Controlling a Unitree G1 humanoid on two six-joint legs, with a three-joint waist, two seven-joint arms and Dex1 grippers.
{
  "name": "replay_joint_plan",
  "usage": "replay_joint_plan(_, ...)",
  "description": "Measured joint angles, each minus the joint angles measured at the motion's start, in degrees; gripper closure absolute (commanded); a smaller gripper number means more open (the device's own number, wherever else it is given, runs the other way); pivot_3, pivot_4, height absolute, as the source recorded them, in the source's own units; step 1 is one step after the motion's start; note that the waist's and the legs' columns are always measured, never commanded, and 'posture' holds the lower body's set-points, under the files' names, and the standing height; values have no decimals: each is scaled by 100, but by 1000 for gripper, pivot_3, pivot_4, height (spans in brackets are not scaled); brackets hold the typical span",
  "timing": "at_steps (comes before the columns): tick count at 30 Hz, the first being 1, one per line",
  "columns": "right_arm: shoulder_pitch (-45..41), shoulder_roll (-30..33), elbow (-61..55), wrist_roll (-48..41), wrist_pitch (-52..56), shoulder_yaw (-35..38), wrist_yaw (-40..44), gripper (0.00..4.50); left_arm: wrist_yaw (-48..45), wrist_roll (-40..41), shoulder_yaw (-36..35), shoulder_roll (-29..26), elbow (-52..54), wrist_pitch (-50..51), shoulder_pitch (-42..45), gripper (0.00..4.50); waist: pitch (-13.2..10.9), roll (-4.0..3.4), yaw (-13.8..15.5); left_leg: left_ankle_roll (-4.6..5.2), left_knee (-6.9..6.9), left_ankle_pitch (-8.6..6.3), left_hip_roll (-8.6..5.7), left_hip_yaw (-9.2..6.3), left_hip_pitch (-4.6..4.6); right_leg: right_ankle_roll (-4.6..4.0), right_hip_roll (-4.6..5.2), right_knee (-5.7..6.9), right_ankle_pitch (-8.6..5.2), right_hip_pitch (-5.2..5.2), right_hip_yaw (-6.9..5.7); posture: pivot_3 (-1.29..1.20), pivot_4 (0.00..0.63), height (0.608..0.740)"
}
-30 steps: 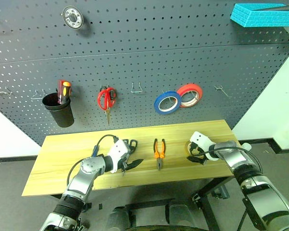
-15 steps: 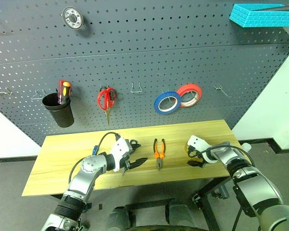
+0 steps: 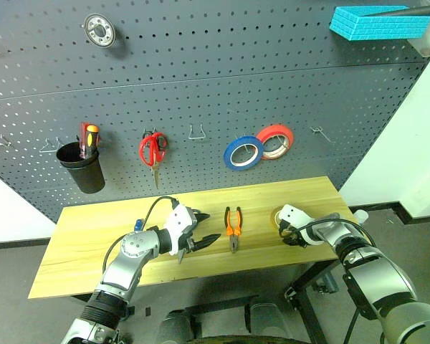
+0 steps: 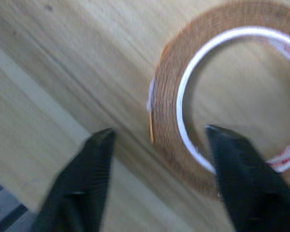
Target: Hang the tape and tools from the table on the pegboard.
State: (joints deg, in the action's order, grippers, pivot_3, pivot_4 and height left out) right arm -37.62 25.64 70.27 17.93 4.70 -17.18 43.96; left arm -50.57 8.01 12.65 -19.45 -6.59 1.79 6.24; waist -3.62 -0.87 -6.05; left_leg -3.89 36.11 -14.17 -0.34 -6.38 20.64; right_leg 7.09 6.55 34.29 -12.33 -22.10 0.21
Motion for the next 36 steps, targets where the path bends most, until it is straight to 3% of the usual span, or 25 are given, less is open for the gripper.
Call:
replay_joint_plan(4, -6, -1, 42, 2, 46, 0, 31, 3955, 13, 0, 0, 28, -3, -6, 0, 1221, 0, 1, -18, 0, -1, 0, 0, -1, -19, 0, -1, 0, -1, 18, 0, -87, 0, 738)
replay_joint_plan(5, -7, -1, 45, 2, 48, -1, 40, 4020, 15, 0, 0, 28, -6, -6, 0, 1221, 1, 1, -20, 0, 0, 0, 0, -1, -19, 0, -1, -1, -1, 19, 0, -87, 0, 738)
replay_joint_plan(12, -2, 1, 28, -13, 10, 26, 24, 4020, 91, -1, -1, 49, -6, -21, -68, 1221, 1, 1, -28, 0, -2, 0, 0, -1, -21, 0, -1, -1, -1, 21, 2, -73, 0, 738)
replay_joint_plan(16, 250, 163, -415, 39, -571, 16, -341, 4020, 371, -38, -66, 98, -4, -288, -151, 1221, -1, 0, -6, 0, -2, 0, 0, 1, -17, 1, -1, -2, -1, 15, 5, -76, 0, 738)
replay_joint_plan(25, 1610, 1264, -2768, 747, -2157, 46, -2235, 4020, 946, -2, -352, 242, 68, -868, -378, 1221, -3, 4, 58, -1, -5, -2, -3, 13, -2, 4, 3, -15, -4, 3, 13, -105, 0, 738)
replay_joint_plan(31, 2029, 2231, -3446, 1979, -2918, 30, -4373, 4020, 944, 53, -395, 293, 80, -980, -154, 1221, -14, 24, 25, -2, 3, -2, -9, 37, -3, 4, 10, -18, -4, -5, 34, -134, 0, 738)
replay_joint_plan(36, 2004, 2420, -3527, 2533, -3003, 33, -5395, 4020, 715, 229, -306, 392, 235, -999, 158, 1221, -30, 54, -45, -2, 2, -2, -10, 47, -3, 4, 10, -21, -4, -3, 48, -149, 0, 738)
